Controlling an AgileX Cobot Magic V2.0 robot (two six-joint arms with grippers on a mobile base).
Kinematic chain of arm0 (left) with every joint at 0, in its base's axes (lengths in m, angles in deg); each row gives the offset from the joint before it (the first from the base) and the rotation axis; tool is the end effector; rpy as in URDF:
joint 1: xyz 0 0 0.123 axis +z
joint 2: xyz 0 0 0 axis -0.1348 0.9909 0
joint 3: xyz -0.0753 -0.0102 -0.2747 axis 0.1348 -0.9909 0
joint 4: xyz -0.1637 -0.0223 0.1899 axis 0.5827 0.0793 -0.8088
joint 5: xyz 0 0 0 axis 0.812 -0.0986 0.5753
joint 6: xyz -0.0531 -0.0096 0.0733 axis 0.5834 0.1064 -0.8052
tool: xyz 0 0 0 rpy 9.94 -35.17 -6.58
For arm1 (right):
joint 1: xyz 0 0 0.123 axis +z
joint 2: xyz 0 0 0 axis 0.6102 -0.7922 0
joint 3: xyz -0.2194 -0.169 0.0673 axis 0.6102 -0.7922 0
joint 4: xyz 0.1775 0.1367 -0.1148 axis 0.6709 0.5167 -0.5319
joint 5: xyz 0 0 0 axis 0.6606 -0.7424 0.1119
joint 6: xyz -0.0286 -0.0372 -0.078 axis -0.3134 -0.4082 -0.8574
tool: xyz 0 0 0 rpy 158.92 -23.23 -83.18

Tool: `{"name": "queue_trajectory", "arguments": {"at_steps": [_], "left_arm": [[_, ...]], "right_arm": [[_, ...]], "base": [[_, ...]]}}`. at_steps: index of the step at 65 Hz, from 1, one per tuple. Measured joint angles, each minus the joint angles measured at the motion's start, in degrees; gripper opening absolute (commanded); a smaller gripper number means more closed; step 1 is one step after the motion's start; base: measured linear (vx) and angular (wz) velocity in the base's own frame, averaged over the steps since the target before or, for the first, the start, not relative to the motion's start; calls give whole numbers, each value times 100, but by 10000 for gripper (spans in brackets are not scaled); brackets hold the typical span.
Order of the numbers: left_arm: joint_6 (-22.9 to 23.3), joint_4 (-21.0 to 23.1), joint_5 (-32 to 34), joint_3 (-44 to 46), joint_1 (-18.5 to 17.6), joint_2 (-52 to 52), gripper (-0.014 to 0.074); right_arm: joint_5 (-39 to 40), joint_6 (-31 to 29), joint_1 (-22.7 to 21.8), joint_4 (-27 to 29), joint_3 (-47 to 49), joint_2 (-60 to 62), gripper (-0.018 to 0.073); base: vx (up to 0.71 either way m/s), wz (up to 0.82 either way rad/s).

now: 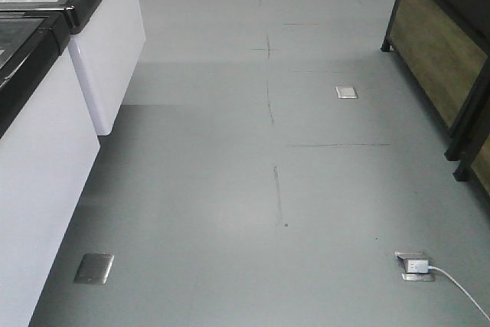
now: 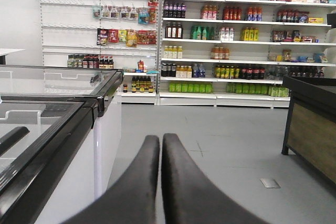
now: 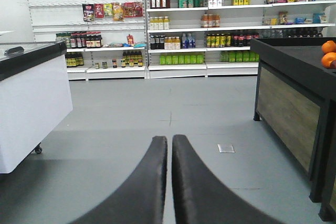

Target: Left arm holds basket, right arm returns cookies

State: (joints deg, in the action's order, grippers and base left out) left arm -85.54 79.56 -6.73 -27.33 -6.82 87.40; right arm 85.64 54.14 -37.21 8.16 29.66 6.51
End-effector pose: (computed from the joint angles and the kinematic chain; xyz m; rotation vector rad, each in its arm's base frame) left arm 0.0542 0.0007 0.2667 -0.0824 1.4619 -0.0695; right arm 0.0568 0.0004 0.2006 0.0238 1.5414 0.0360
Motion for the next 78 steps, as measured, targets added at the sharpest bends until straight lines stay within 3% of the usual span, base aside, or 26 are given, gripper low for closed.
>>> {"name": "queue_trajectory", "arguments": {"at_steps": [18,30,78], "left_arm": [[0,0,-735,1230,0,1561,-6],[0,0,-1254,1489,0,2395,-6],[0,0,-1321,1494,0,2614,29]], "right_arm": [[0,0,0,0,0,0,-6],[0,0,0,0,0,0,-6],[0,0,0,0,0,0,-6]], "base": [[0,0],[0,0],[0,0]]}}
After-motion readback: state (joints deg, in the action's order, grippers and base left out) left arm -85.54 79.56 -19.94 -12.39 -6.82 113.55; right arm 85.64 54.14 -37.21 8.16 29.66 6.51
